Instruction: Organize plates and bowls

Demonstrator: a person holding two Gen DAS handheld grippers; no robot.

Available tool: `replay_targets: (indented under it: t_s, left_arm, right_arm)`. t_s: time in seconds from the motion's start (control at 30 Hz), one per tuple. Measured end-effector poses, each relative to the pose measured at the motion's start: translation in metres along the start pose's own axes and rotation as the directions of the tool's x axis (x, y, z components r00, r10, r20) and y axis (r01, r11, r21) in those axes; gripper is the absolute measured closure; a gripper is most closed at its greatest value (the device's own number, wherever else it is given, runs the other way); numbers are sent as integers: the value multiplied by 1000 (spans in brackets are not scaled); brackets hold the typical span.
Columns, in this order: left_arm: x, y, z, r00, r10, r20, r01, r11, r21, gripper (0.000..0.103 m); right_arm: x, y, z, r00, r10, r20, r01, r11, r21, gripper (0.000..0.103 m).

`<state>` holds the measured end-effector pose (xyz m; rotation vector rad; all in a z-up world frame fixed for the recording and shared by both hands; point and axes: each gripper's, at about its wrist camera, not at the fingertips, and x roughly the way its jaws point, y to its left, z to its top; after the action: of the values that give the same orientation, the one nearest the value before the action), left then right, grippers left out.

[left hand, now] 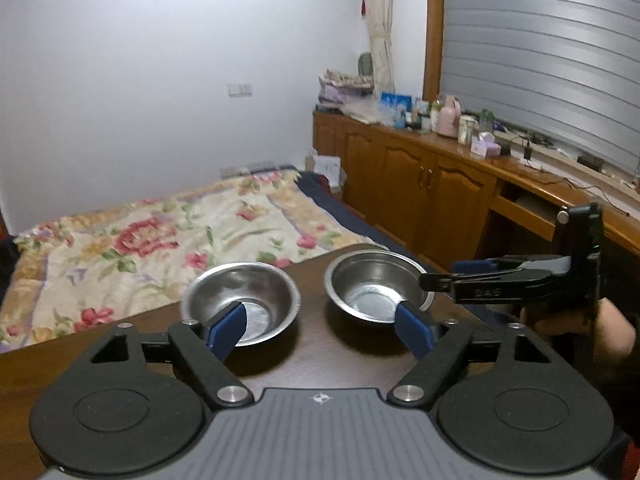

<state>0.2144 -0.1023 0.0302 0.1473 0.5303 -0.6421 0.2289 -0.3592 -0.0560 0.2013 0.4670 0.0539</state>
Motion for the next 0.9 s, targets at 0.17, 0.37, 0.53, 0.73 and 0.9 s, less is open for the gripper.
replay_targets:
  t_s: [0.17, 0.37, 0.53, 0.73, 0.9]
  left_arm:
    - [33, -2, 12, 999, -24, -35, 24, 1000, 7, 23]
    - [75, -8, 14, 992, -42, -119, 46, 998, 33, 30]
    - [103, -9, 12, 979, -60, -194, 70, 997, 41, 36]
    - [123, -8, 15, 968, -69, -240, 79, 996, 33, 39]
    - [135, -6, 17, 959, -62, -275, 73, 997, 30, 42]
  right_arm:
    - [19, -11, -3, 999, 14, -53, -11, 999, 49, 47]
    - [26, -16, -4, 997, 20, -73, -13, 996, 87, 54]
    - [31, -19, -6, 995, 52, -87, -41, 992, 123, 66]
    - [27, -14, -4, 992, 82, -98, -69, 990, 125, 76]
    - [28, -17, -5, 989, 106, -99, -90, 985, 147, 78]
